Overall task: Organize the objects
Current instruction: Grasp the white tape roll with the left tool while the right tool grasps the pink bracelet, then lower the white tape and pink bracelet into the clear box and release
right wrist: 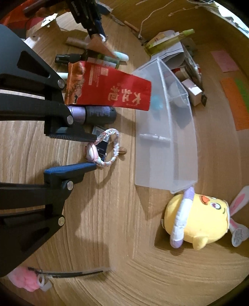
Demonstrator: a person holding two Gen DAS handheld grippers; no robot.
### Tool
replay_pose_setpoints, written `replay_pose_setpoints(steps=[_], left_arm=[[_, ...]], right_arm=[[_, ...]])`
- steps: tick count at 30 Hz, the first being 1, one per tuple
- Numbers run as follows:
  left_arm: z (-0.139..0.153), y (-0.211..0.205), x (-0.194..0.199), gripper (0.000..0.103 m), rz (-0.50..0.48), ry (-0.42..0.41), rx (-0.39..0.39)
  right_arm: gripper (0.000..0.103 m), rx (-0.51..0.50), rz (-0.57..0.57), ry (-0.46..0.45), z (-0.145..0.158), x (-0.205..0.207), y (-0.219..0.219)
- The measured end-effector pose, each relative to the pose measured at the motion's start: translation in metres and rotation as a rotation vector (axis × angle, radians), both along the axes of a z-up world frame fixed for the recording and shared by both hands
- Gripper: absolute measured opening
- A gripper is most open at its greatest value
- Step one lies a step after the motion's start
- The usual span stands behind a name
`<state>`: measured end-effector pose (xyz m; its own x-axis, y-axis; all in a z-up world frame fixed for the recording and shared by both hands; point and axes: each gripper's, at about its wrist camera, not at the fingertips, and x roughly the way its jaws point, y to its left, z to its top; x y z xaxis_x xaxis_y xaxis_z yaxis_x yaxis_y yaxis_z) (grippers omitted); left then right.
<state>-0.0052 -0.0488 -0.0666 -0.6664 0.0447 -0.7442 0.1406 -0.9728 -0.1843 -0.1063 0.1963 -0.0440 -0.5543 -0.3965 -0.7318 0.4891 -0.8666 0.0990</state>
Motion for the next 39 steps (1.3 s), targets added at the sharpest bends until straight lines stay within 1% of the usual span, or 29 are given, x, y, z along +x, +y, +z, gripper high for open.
replay_pose_setpoints(steps=[5, 9, 15, 22, 32, 39], left_arm=[[0.016, 0.008, 0.010, 0.039, -0.020, 0.030, -0.028], [0.030, 0.011, 0.016, 0.039, -0.023, 0.057, -0.055], [0.041, 0.010, 0.014, 0.039, -0.014, 0.091, -0.049], [0.053, 0.008, -0.004, 0.039, -0.022, 0.121, -0.013], [0.079, 0.018, -0.037, 0.039, -0.052, 0.189, -0.028], [0.091, 0.023, -0.058, 0.039, -0.067, 0.219, -0.035]], right_arm=[[0.020, -0.042, -0.017, 0.035, 0.015, -0.001, 0.006], [0.020, -0.055, -0.019, 0.062, 0.024, -0.001, 0.007], [0.020, -0.081, -0.018, 0.073, 0.028, -0.003, 0.007], [0.020, -0.108, -0.001, 0.086, 0.034, -0.006, 0.002], [0.020, -0.132, 0.026, 0.146, 0.057, -0.015, -0.007], [0.020, -0.154, 0.063, 0.176, 0.072, -0.025, -0.017]])
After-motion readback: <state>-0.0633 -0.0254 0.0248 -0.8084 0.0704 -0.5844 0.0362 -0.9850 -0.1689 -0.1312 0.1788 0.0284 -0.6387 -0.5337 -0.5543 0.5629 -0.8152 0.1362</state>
